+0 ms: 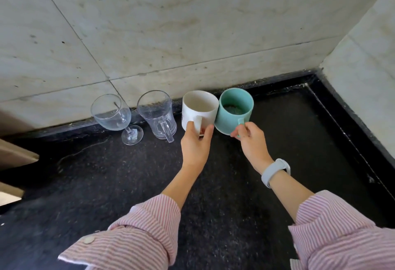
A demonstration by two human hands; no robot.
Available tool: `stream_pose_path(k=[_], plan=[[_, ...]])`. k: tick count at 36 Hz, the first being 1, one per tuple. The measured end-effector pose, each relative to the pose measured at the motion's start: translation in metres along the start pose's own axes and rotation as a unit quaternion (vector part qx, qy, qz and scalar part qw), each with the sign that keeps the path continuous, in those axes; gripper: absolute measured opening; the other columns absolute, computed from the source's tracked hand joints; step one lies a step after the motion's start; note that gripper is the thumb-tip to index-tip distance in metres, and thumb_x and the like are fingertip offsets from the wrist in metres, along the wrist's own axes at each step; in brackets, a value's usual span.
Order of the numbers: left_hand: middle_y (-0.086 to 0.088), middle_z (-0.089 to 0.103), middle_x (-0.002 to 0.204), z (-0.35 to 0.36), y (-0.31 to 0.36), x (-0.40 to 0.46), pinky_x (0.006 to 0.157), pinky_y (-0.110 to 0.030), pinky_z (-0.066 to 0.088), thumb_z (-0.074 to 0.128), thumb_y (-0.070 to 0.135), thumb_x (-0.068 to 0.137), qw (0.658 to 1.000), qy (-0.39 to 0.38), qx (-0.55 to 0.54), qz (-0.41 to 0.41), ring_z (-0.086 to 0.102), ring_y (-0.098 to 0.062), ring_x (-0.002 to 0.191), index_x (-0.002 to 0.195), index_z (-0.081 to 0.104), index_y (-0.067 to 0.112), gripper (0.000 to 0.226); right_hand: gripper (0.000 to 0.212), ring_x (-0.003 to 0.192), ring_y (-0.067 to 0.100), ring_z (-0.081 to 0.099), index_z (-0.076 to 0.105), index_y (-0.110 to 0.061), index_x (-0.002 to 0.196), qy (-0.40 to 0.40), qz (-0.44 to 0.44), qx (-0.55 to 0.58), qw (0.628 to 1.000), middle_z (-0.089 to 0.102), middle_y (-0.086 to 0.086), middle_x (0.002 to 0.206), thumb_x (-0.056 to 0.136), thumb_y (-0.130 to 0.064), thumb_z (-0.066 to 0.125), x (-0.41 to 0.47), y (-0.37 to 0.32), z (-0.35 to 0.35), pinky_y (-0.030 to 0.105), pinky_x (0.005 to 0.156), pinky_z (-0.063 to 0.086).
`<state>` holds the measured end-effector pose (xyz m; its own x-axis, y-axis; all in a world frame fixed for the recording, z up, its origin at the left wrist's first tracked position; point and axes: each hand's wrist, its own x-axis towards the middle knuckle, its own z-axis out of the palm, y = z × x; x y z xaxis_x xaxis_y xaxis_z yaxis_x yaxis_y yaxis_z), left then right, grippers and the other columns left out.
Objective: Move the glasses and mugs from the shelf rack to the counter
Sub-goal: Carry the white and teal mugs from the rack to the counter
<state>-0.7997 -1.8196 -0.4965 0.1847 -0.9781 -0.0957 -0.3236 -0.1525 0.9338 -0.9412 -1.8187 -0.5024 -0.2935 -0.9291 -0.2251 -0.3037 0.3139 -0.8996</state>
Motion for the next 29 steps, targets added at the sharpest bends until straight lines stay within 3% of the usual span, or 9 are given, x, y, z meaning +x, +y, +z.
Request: stream_pose_path(k=[2, 4, 10, 14, 18, 21, 25, 29], plan=[[0.004, 0.052, 0.071, 0.0, 0.0, -0.004, 0.058, -0.016, 0.04, 0.052, 0.026, 0.093, 1.0, -0.018, -0.001, 0.01, 0.049, -0.009, 0.064, 0.091, 0.045, 0.007, 0.02, 0.025, 0.092, 0.028, 0.062, 0.055, -0.017, 0.073, -0.003, 0.003, -0.016, 1.0, 0.065, 0.003, 0.082, 0.094, -0.017, 0.042, 0.002, 0.0, 0.001, 0.054, 0.094, 0.048], [0.001, 0.048, 0.07, 0.001, -0.001, -0.007, 0.059, -0.025, 0.038, 0.044, 0.028, 0.096, 0.999, -0.045, -0.009, 0.005, 0.044, -0.01, 0.062, 0.09, 0.042, 0.009, 0.02, 0.022, 0.092, 0.026, 0.062, 0.057, -0.011, 0.079, -0.002, 0.001, -0.031, 1.0, 0.066, 0.002, 0.083, 0.094, -0.019, 0.043, 0.003, -0.003, 0.001, 0.052, 0.093, 0.048], [-0.014, 0.056, 0.105, 0.001, -0.017, -0.009, 0.078, -0.033, 0.039, 0.03, 0.029, 0.099, 0.996, -0.08, 0.016, -0.028, 0.053, -0.025, 0.095, 0.1, 0.044, 0.012, 0.022, 0.023, 0.094, 0.026, 0.06, 0.058, -0.003, 0.089, 0.004, -0.008, -0.067, 0.998, 0.068, 0.011, 0.094, 0.094, -0.021, 0.045, 0.003, -0.01, 0.0, 0.041, 0.086, 0.045], [-0.013, 0.056, 0.096, -0.003, -0.022, -0.007, 0.07, -0.029, 0.036, 0.032, 0.032, 0.099, 0.994, -0.089, 0.05, -0.039, 0.052, -0.022, 0.084, 0.097, 0.043, 0.014, 0.02, 0.024, 0.095, 0.026, 0.057, 0.058, -0.002, 0.093, 0.001, -0.021, -0.11, 0.994, 0.063, 0.016, 0.098, 0.094, -0.023, 0.047, 0.003, -0.009, -0.004, 0.03, 0.078, 0.037], [-0.006, 0.05, 0.083, -0.007, -0.021, -0.004, 0.067, -0.029, 0.034, 0.036, 0.033, 0.098, 0.991, -0.089, 0.095, -0.042, 0.048, -0.02, 0.078, 0.086, 0.044, 0.011, 0.026, 0.029, 0.094, 0.031, 0.054, 0.056, 0.004, 0.095, 0.003, -0.024, -0.145, 0.989, 0.057, 0.023, 0.101, 0.095, -0.022, 0.044, -0.001, -0.014, -0.004, 0.037, 0.08, 0.039], [-0.007, 0.052, 0.09, -0.012, -0.016, -0.006, 0.064, -0.025, 0.033, 0.038, 0.033, 0.097, 0.988, -0.085, 0.119, -0.05, 0.048, -0.018, 0.079, 0.086, 0.049, 0.009, 0.029, 0.029, 0.096, 0.033, 0.054, 0.054, 0.003, 0.098, 0.003, -0.005, -0.149, 0.989, 0.057, 0.023, 0.103, 0.095, -0.024, 0.044, -0.004, -0.02, -0.003, 0.04, 0.082, 0.041], [-0.012, 0.054, 0.121, -0.02, -0.012, -0.019, 0.084, -0.032, 0.047, 0.043, 0.033, 0.095, 0.985, -0.087, 0.143, -0.04, 0.055, -0.02, 0.101, 0.119, 0.052, 0.01, 0.035, 0.029, 0.105, 0.034, 0.052, 0.05, -0.002, 0.11, -0.004, 0.021, -0.158, 0.987, 0.056, 0.019, 0.112, 0.092, -0.024, 0.048, -0.015, -0.026, -0.003, 0.045, 0.091, 0.043], [-0.007, 0.042, 0.141, -0.039, -0.004, -0.044, 0.104, -0.034, 0.04, 0.047, 0.026, 0.095, 0.98, -0.099, 0.173, -0.025, 0.043, -0.022, 0.127, 0.135, 0.041, 0.015, 0.043, 0.036, 0.123, 0.034, 0.043, 0.043, -0.005, 0.127, -0.003, 0.024, -0.177, 0.984, 0.049, 0.019, 0.129, 0.092, -0.015, 0.046, -0.045, -0.031, 0.002, 0.041, 0.101, 0.037]])
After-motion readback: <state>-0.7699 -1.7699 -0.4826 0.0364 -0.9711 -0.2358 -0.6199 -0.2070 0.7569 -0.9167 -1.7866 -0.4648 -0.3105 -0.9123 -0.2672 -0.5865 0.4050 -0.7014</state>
